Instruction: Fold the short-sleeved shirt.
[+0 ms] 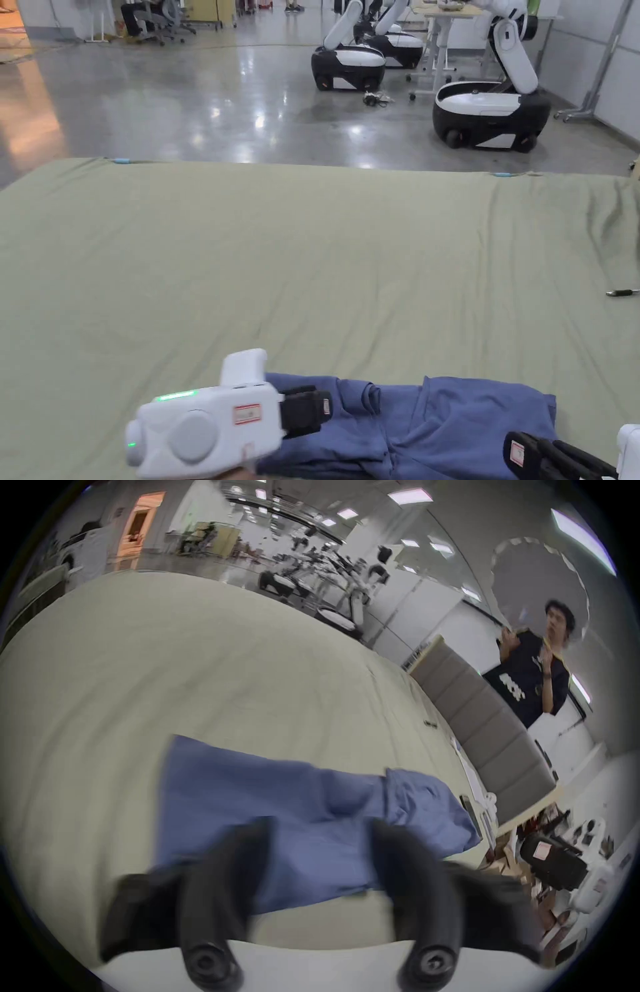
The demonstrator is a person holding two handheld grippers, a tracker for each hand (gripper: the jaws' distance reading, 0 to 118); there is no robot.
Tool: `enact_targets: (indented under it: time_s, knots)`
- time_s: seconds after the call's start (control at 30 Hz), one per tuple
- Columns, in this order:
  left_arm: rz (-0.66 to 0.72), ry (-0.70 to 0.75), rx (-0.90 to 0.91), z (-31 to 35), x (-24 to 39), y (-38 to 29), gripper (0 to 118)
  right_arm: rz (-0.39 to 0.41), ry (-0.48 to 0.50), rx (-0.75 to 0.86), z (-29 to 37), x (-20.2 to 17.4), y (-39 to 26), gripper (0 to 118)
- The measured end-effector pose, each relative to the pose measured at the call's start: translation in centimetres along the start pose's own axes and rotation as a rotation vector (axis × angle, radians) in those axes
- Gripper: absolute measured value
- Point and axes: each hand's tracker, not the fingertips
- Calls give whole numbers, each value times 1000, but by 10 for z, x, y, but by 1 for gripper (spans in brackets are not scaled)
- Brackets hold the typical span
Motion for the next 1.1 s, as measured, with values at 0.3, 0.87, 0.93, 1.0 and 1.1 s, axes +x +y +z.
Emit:
enact_targets:
  time_s: [0.3,0.87,0.93,1.0,1.1]
  knots:
    - [428,-290,-147,4,-139,13,95,35,4,-5,-12,-16,1,8]
    - [418,-145,-8,4,-127,23,10,44,-40,-12,-7,-13,8,8]
    - [318,14,40,26,-123,32,10,40,-37,-11,-9,-11,7,8]
    - [213,115,43,33,-112,33,10,33,-30,-17,-13,-10,5,8]
    - [84,137,85,34,-63,29,10,37,-25,-20,-14,-11,2,8]
